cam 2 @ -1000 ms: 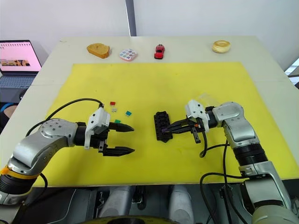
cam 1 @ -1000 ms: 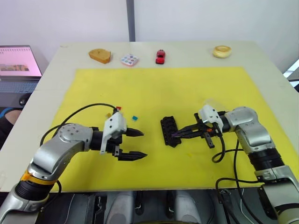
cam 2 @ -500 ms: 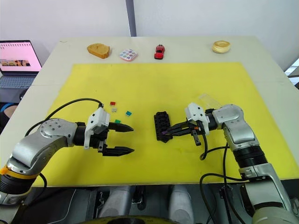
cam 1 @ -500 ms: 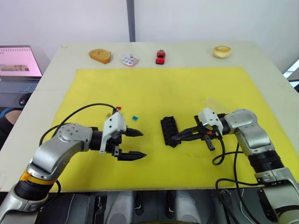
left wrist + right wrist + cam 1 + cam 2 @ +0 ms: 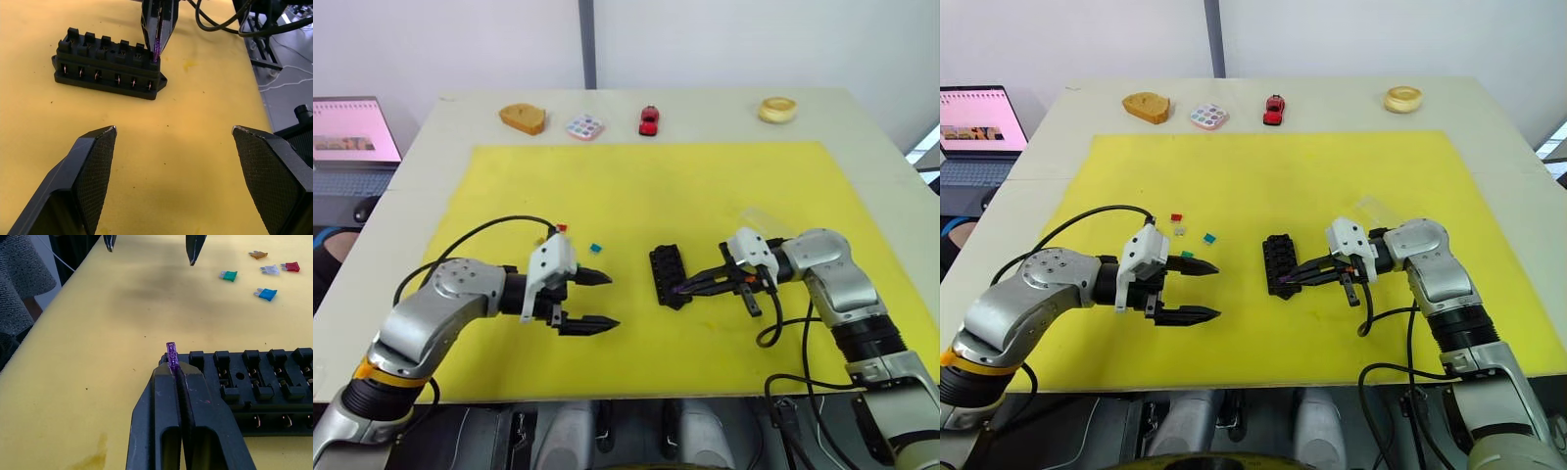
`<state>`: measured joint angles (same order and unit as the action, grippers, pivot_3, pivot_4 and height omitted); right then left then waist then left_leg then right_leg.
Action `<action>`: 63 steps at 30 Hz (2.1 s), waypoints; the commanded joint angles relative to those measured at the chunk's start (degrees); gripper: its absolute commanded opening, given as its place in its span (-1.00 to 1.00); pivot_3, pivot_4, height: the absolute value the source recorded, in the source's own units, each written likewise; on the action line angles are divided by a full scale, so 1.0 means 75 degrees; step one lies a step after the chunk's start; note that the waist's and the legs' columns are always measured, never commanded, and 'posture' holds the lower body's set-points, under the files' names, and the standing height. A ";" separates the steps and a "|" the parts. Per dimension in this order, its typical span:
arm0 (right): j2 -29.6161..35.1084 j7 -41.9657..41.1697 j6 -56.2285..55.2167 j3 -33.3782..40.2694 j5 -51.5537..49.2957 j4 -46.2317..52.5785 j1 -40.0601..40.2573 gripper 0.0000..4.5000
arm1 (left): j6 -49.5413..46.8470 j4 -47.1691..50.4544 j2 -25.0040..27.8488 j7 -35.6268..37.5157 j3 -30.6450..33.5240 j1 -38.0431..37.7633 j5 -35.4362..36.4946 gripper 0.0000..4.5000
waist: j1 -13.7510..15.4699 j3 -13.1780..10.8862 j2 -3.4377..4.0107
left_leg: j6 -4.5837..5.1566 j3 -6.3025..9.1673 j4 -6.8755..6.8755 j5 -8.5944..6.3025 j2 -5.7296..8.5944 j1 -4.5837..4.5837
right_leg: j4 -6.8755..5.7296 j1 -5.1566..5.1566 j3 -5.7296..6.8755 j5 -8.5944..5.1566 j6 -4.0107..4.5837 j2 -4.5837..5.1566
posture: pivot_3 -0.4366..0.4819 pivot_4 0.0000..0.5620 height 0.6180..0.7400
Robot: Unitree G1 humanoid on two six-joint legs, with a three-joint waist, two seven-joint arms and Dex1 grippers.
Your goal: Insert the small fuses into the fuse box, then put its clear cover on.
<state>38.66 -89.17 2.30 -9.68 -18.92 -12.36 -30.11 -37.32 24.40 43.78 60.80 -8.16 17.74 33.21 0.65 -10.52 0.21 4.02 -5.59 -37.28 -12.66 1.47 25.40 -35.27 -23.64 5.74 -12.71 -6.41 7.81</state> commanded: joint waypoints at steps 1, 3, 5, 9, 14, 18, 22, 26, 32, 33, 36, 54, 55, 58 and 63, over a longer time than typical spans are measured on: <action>-0.0014 0.0091 0.0010 -0.0056 0.0152 0.0010 -0.0042 -1.00 | -0.0036 0.0181 -0.0010 -0.0042 0.0158 -0.0001 0.0114 0.76 | 0.0000 0.0000 0.0000 | -0.0001 0.0001 0.0000 0.0000 0.0000 0.0000 | 0.0001 0.0000 -0.0002 0.0000 0.0000 0.0000 | -0.05 -0.47 1.00; -0.0012 0.0091 -0.0034 -0.0067 0.0176 0.0048 -0.0030 -1.00 | -0.0032 0.0179 -0.0020 -0.0045 0.0159 0.0003 0.0116 0.76 | 0.0000 0.0000 0.0000 | -0.0001 0.0002 0.0000 -0.0001 0.0000 0.0000 | 0.0002 0.0001 -0.0007 0.0000 0.0000 0.0002 | -0.05 -0.47 1.00; -0.0006 0.0094 -0.0070 -0.0082 0.0198 0.0088 -0.0009 -1.00 | -0.0024 0.0175 -0.0024 -0.0045 0.0166 0.0004 0.0117 0.76 | -0.0001 0.0000 0.0000 | -0.0002 0.0003 0.0000 -0.0001 0.0000 0.0000 | 0.0002 0.0001 -0.0007 0.0000 0.0000 0.0002 | -0.05 -0.47 1.00; -0.0019 0.0121 -0.0165 -0.0056 0.0207 0.0073 -0.0014 -0.87 | -0.0037 0.0147 -0.0041 -0.0054 0.0159 0.0043 0.0112 0.77 | -0.0001 0.0000 0.0000 | -0.0002 0.0003 -0.0001 -0.0001 0.0000 0.0000 | 0.0002 0.0002 -0.0007 0.0000 0.0000 0.0003 | -0.05 -0.47 1.00; -0.0039 0.0182 -0.0199 0.0044 0.0121 0.0128 -0.0067 -0.43 | -0.0014 0.0108 -0.0038 -0.0038 0.0182 0.0032 0.0104 0.77 | -0.0007 0.0000 0.0000 | -0.0002 0.0002 0.0000 -0.0001 -0.0001 0.0000 | 0.0002 0.0001 -0.0007 0.0000 0.0000 0.0004 | -0.05 -0.47 1.00; -0.0016 0.0256 -0.0080 0.0121 -0.0011 0.0263 -0.0144 -0.43 | 0.0011 0.0066 -0.0073 -0.0050 0.0168 0.0043 0.0084 0.77 | -0.0004 0.0000 0.0000 | -0.0002 0.0003 0.0000 -0.0001 -0.0001 0.0000 | 0.0002 0.0001 -0.0007 0.0000 0.0000 0.0006 | -0.05 -0.47 1.00; 0.0024 0.0297 0.0153 0.0169 -0.0112 0.0471 -0.0196 -0.43 | 0.0057 0.0009 -0.0095 -0.0023 0.0166 0.0042 0.0054 0.77 | -0.0004 0.0000 0.0001 | -0.0002 0.0002 0.0000 -0.0001 -0.0001 0.0000 | 0.0002 0.0000 -0.0008 0.0000 0.0000 0.0008 | -0.05 -0.47 1.00; 0.0088 0.0339 0.0179 0.0214 -0.0081 0.0477 -0.0233 -0.43 | 0.0114 -0.0034 -0.0128 -0.0012 0.0145 0.0030 0.0021 0.77 | -0.0002 0.0000 0.0001 | -0.0003 0.0002 0.0001 -0.0002 -0.0001 0.0001 | 0.0002 -0.0003 -0.0008 0.0000 0.0000 0.0009 | -0.05 -0.47 1.00; 0.0207 0.0296 0.0518 0.0272 -0.0190 0.0432 -0.0307 -0.43 | 0.0169 -0.0048 -0.0170 -0.0012 0.0125 -0.0024 -0.0011 0.77 | 0.0004 0.0000 0.0001 | -0.0003 0.0002 0.0002 -0.0002 -0.0001 0.0002 | 0.0002 -0.0004 -0.0008 0.0000 0.0000 0.0010 | -0.05 -0.47 1.00; 0.0224 0.0285 0.0602 0.0296 -0.0223 0.0443 -0.0321 -0.43 | 0.0174 -0.0047 -0.0173 -0.0013 0.0125 -0.0037 -0.0014 0.77 | 0.0003 0.0000 0.0001 | -0.0003 0.0002 0.0002 -0.0002 -0.0001 0.0002 | 0.0003 -0.0004 -0.0008 0.0000 0.0000 0.0010 | -0.05 -0.47 1.00; 0.0238 0.0280 0.0706 0.0349 -0.0251 0.0486 -0.0341 -0.43 | 0.0183 -0.0041 -0.0168 -0.0007 0.0133 -0.0074 -0.0010 0.77 | 0.0002 0.0000 0.0001 | -0.0003 0.0002 0.0003 -0.0002 -0.0001 0.0002 | 0.0003 -0.0004 -0.0008 0.0000 0.0001 0.0012 | -0.05 -0.47 1.00; 0.0193 0.0523 0.1110 0.0397 -0.0494 0.1173 -0.0019 -0.43 | 0.0205 -0.0105 -0.0114 0.0064 0.0151 -0.0156 -0.0032 0.77 | 0.0003 0.0000 0.0001 | -0.0003 0.0002 0.0006 -0.0004 0.0000 0.0003 | 0.0005 -0.0007 -0.0007 0.0000 0.0001 0.0016 | -0.05 -0.47 1.00; 0.0198 0.0538 0.1161 0.0406 -0.0523 0.1214 -0.0011 -0.43 | 0.0202 -0.0101 -0.0111 0.0062 0.0159 -0.0159 -0.0030 0.77 | 0.0003 0.0000 0.0001 | -0.0003 0.0002 0.0006 -0.0004 -0.0001 0.0002 | 0.0005 -0.0007 -0.0007 0.0000 0.0001 0.0016 | -0.05 -0.47 1.00; 0.0201 0.0576 0.1450 0.0446 -0.0672 0.1323 -0.0001 -0.66 | 0.0213 -0.0127 -0.0123 0.0053 0.0167 -0.0144 -0.0042 0.77 | 0.0005 0.0000 0.0001 | -0.0003 0.0002 0.0007 -0.0005 -0.0001 0.0003 | 0.0005 -0.0007 -0.0007 0.0000 0.0001 0.0018 | -0.05 -0.47 1.00; 0.0238 0.0625 0.1638 0.0469 -0.0760 0.1402 0.0126 -0.97 | 0.0343 -0.0294 -0.0256 -0.0056 0.0316 -0.0048 -0.0042 0.77 | 0.0008 0.0000 0.0001 | -0.0002 0.0002 0.0008 -0.0005 -0.0001 0.0004 | 0.0005 -0.0038 -0.0007 0.0000 0.0002 0.0020 | -0.05 -0.47 1.00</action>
<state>39.80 -84.69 14.68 -8.01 -23.47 -3.65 -29.32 -36.10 21.47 41.96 60.69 -7.59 16.55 33.01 0.71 -10.52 0.21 4.01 -5.58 -37.22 -12.70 1.46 25.43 -35.23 -23.94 5.68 -12.72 -6.40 7.96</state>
